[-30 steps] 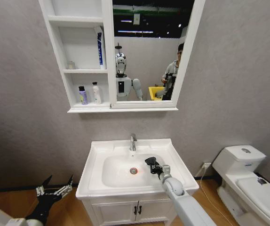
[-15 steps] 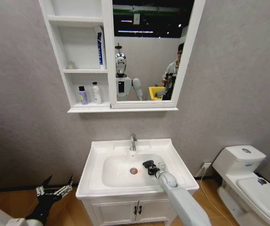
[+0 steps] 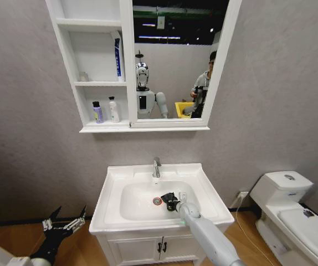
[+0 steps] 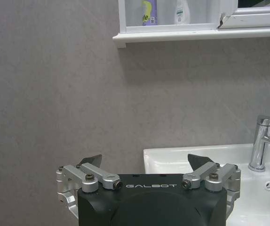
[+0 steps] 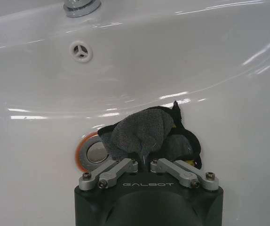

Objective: Move facial cleanser and shampoo from washbasin to cabinet, then wipe washbasin with towel.

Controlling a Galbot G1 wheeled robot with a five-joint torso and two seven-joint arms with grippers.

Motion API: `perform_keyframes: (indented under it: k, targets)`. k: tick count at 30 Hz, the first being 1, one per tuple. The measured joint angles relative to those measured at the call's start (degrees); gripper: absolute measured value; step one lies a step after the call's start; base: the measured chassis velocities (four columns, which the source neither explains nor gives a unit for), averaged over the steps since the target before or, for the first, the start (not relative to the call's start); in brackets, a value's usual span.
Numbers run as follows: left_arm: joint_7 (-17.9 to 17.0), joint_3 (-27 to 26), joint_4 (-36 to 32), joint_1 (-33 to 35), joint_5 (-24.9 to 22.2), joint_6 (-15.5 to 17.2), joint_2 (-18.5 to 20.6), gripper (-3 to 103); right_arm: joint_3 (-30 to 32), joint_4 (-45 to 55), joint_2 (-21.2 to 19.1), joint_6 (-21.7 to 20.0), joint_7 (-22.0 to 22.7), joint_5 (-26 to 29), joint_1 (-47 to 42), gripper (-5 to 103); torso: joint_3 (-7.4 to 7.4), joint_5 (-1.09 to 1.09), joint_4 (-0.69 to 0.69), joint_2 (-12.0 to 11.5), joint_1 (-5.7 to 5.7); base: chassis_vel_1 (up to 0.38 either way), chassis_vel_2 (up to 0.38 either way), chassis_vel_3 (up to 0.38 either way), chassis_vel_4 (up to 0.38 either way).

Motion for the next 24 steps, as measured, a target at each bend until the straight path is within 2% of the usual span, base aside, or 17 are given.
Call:
perform_keyframes:
  k: [4, 13, 18, 20, 24]
  targets:
    - [0.0, 0.0, 0.0, 0.0, 0.0, 0.0, 0.0, 100, -0.4, -1.42, 1.83, 0.46, -0.27, -0.41, 0.62, 7, 0.0, 0.0, -0.03, 0.0, 0.0, 0.0, 0.0, 0.0, 0.0]
    - [0.0, 0.0, 0.0, 0.0, 0.0, 0.0, 0.0, 100, -2.12, -4.9, 7.29, 1.52, -1.32, -1.57, 3.31, 7, 0.01, 0.01, 0.01, 0.0, 0.01, 0.0, 0.0, 0.0, 0.0]
    - [0.0, 0.0, 0.0, 0.0, 0.0, 0.0, 0.0, 100, -1.19, -4.72, 7.49, 1.57, -0.28, -2.19, 3.22, 7, 0.01, 0.01, 0.01, 0.0, 0.01, 0.0, 0.0, 0.0, 0.0]
    - [0.0, 0.0, 0.0, 0.0, 0.0, 0.0, 0.0, 100, -0.14, -4.09, 6.5, 2.1, 1.85, -4.17, 2.55, 7, 0.01, 0.01, 0.0, 0.0, 0.01, 0.0, 0.0, 0.0, 0.0]
    - [0.0, 0.0, 0.0, 0.0, 0.0, 0.0, 0.0, 100, 0.47, -3.58, 4.74, 2.78, 2.73, -6.77, 1.87, 7, 0.01, 0.01, -0.03, 0.0, 0.0, 0.0, 0.0, 0.0, 0.0]
